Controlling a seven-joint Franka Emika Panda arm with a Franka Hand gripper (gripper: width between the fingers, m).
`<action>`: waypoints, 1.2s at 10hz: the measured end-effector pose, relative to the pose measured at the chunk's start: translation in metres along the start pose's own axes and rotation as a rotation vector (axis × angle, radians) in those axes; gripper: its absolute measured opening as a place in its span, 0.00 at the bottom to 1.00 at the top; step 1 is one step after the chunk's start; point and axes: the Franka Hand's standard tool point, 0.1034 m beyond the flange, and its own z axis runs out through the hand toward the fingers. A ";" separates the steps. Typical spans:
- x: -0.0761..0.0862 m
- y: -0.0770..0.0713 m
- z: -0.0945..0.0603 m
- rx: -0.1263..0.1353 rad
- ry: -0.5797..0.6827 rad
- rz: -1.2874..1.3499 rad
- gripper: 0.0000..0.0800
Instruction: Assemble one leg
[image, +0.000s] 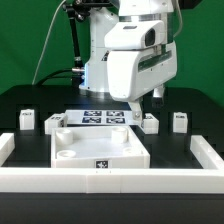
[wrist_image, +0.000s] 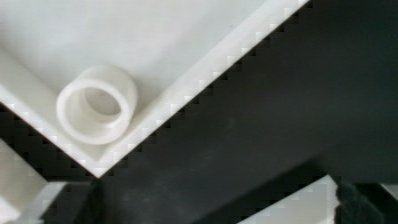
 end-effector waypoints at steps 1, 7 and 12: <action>0.000 0.000 0.000 0.001 0.002 -0.002 0.81; -0.002 0.001 0.000 0.001 0.000 -0.006 0.81; -0.034 0.006 0.011 -0.031 -0.049 -0.381 0.81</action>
Offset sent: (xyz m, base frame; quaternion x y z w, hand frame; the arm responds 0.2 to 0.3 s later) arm 0.0000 0.0000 0.0000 0.0000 0.0000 0.0000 1.0000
